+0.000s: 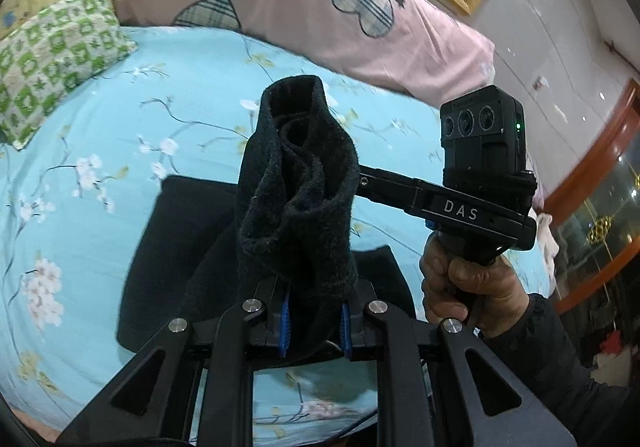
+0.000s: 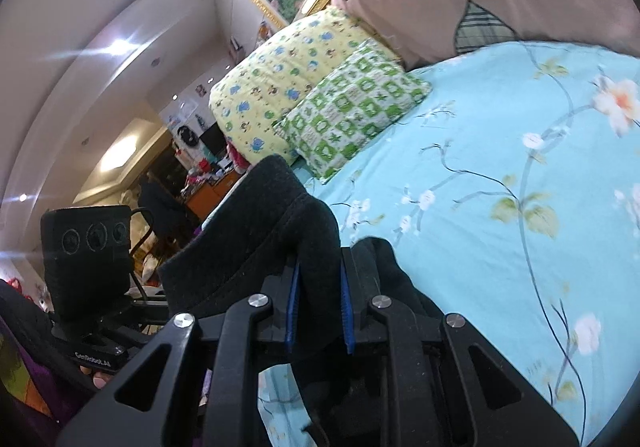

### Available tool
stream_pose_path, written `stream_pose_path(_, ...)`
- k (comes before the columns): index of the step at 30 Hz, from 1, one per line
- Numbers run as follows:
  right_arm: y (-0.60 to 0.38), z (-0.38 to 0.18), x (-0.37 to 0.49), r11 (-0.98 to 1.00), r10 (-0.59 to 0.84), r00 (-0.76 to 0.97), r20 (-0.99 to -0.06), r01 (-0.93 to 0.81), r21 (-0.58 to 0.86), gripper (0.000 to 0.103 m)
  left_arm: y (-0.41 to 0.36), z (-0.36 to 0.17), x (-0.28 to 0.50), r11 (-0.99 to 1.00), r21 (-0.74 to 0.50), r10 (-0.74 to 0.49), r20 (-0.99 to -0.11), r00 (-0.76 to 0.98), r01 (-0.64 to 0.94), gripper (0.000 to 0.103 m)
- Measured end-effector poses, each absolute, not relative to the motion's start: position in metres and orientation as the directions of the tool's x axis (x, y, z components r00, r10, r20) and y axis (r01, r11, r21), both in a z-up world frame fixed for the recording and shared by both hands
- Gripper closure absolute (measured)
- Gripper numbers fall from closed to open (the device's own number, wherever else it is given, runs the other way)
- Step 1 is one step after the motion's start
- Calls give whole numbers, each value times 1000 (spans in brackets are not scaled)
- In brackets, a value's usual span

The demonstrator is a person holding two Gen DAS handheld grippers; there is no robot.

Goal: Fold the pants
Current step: 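Lift the folded end and fold it over the rest with both grippers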

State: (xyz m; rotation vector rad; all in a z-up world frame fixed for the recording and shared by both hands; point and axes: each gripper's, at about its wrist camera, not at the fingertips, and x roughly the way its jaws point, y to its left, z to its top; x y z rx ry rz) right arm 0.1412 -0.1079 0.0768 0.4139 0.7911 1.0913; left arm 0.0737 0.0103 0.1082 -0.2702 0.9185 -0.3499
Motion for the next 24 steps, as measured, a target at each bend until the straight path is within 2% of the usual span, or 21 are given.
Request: stream_pose_path(24, -179, 37, 109, 551, 834, 341, -434, -520, 653, 83, -47, 58, 78, 883, -369, -466, -764, 447, 291, 83)
